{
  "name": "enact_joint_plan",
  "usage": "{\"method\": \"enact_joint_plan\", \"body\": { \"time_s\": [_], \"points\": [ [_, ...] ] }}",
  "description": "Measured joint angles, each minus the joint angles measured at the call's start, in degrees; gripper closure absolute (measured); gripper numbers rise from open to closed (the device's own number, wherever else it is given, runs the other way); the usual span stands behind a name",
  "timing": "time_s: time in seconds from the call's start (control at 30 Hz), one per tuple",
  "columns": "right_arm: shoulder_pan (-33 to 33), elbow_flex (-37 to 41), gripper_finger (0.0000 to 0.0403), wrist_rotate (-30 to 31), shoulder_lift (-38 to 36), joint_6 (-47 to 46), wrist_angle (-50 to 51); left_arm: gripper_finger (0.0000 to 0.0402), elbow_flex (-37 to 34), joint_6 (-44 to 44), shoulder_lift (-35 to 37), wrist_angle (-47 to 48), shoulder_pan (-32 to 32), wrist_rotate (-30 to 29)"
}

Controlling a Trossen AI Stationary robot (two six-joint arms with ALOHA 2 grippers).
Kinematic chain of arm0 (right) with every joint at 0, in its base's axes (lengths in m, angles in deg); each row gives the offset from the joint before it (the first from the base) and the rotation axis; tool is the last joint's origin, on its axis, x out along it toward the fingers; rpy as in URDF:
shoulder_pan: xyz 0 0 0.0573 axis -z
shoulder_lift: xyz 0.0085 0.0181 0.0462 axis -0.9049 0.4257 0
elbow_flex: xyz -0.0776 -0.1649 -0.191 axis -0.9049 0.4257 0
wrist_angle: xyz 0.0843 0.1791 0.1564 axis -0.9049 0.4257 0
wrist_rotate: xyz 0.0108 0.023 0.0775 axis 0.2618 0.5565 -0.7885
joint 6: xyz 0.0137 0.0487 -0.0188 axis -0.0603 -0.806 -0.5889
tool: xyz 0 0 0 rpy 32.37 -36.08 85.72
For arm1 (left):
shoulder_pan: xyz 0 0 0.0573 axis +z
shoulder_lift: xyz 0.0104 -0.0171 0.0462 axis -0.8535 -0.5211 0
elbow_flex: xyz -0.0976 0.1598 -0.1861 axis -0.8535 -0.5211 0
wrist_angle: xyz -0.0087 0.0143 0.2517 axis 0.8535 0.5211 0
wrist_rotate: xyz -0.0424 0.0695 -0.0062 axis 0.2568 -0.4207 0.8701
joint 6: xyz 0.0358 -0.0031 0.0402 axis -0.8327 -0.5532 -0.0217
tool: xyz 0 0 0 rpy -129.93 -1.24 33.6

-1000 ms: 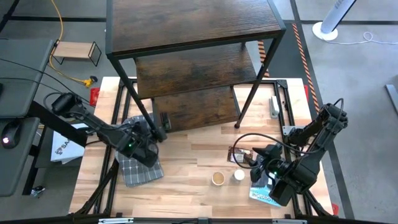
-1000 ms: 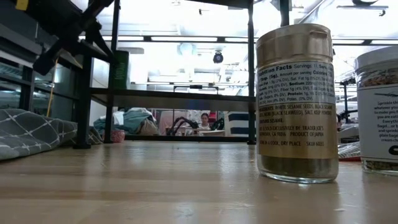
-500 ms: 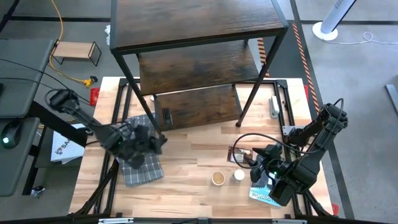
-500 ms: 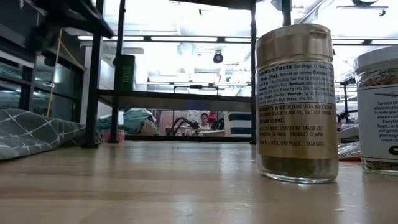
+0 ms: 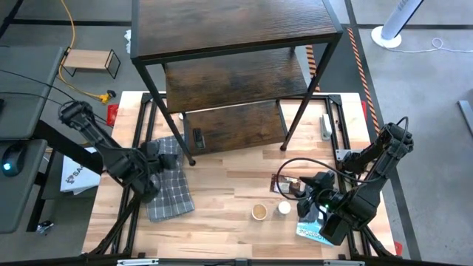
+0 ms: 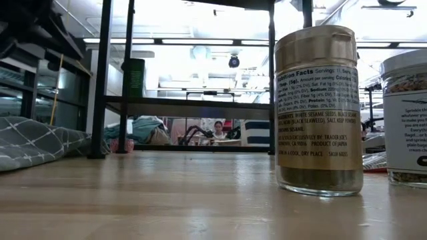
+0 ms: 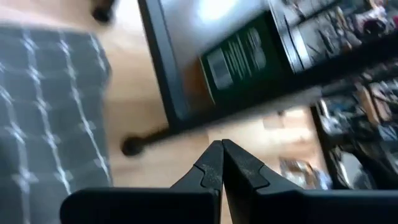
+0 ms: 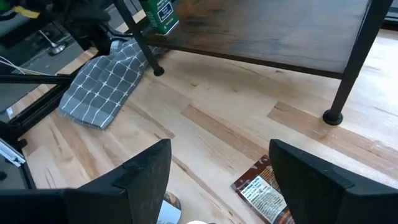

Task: Shelf spices
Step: Adjust the green seasoning can on the shelf

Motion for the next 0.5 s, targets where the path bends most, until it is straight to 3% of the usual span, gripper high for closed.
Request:
{"method": "enact_joint_plan", "body": {
  "time_s": [0.23,0.5],
  "points": [
    [0.0,0.0,0.0137,-0.1,0.0,-0.1,-1.0,0.0401,0.0,-0.3,5.3,10.3,7.8,-1.8],
    [0.8,0.0,0.0137,-0.2,0.0,0.0,-1.6,0.0401,0.0,-2.8,9.6,11.0,17.1,-8.5]
  ]
}}
